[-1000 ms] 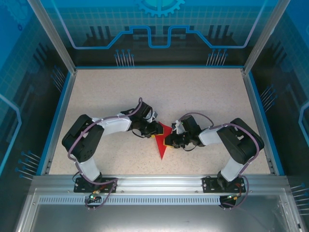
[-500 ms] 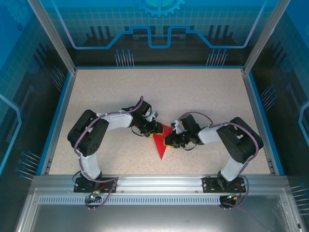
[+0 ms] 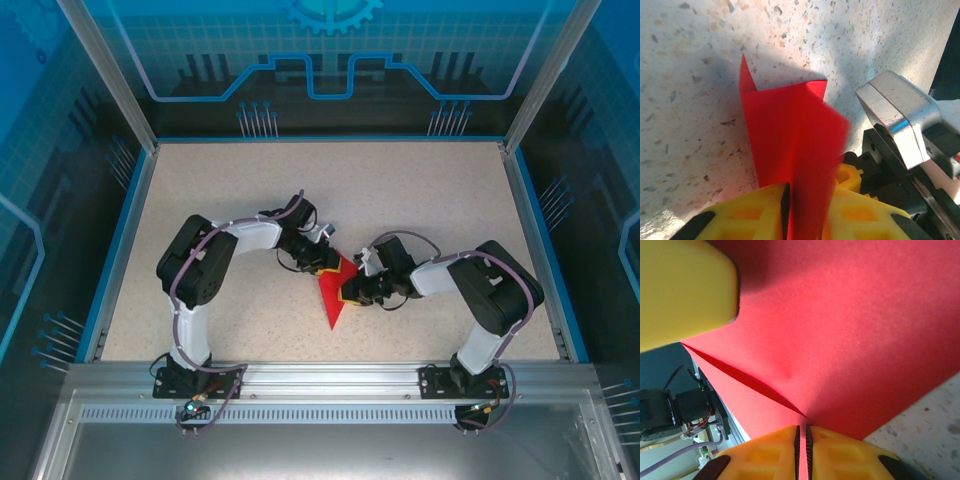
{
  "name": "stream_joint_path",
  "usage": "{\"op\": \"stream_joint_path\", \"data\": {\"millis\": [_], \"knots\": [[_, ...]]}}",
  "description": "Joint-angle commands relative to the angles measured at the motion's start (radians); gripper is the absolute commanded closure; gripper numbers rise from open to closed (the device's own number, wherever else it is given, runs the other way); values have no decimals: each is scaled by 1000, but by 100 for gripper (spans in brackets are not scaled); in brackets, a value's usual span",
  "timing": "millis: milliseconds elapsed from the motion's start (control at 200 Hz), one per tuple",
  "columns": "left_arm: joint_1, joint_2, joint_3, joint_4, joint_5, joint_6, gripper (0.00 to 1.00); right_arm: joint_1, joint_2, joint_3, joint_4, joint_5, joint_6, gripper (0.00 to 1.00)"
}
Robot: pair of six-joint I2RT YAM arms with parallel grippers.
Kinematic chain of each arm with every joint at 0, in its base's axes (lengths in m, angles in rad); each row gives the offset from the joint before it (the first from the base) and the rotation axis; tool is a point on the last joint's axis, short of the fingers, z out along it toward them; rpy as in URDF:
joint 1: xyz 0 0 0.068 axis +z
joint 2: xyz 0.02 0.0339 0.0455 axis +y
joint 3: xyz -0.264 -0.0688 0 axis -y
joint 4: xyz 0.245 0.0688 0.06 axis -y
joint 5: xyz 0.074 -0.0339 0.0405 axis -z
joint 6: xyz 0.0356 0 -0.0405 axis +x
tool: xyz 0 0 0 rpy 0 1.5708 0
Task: Fold a paper plane with a square sheet of paper (pick it up from the middle)
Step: Fold the wing for the fifth time at the center of the table.
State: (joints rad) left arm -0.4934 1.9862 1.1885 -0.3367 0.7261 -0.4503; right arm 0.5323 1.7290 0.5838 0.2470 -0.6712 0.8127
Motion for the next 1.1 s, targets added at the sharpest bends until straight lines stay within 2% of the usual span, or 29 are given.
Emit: {"op": "stream_joint_path", "data": {"millis": [0,165,370,520,580,665,715,770,815,885,1020,1095], "knots": [[5,2,24,-63,22,32,87,-15,79,-6,-63,201,-45,85],[6,-66,-46,-6,-75,-73,100,-13,18,-7,-74,205,-43,81],[3,-171,-184,141,-158,-266,100,44,-156,4,-130,304,-77,72],[1,-217,-240,168,-223,-330,100,136,-381,-27,-248,573,-109,65],[2,-229,-254,175,-243,-346,100,195,-484,-60,-274,705,-119,65],[0,-233,-260,183,-249,-360,100,297,-592,-90,-311,891,-177,58],[-2,-231,-261,188,-251,-365,100,338,-617,-90,-340,916,-231,57],[-7,-231,-258,183,-254,-364,100,377,-623,-68,-395,923,-256,57],[-10,-230,-256,179,-259,-363,100,419,-618,-48,-419,930,-272,53],[-14,-229,-251,173,-259,-359,100,533,-587,-11,-439,1048,-296,47],[-22,-228,-248,162,-269,-359,100,653,-413,137,-537,1163,-352,46],[-25,-227,-242,149,-272,-353,100,723,-296,233,-585,1271,-362,46]]}}
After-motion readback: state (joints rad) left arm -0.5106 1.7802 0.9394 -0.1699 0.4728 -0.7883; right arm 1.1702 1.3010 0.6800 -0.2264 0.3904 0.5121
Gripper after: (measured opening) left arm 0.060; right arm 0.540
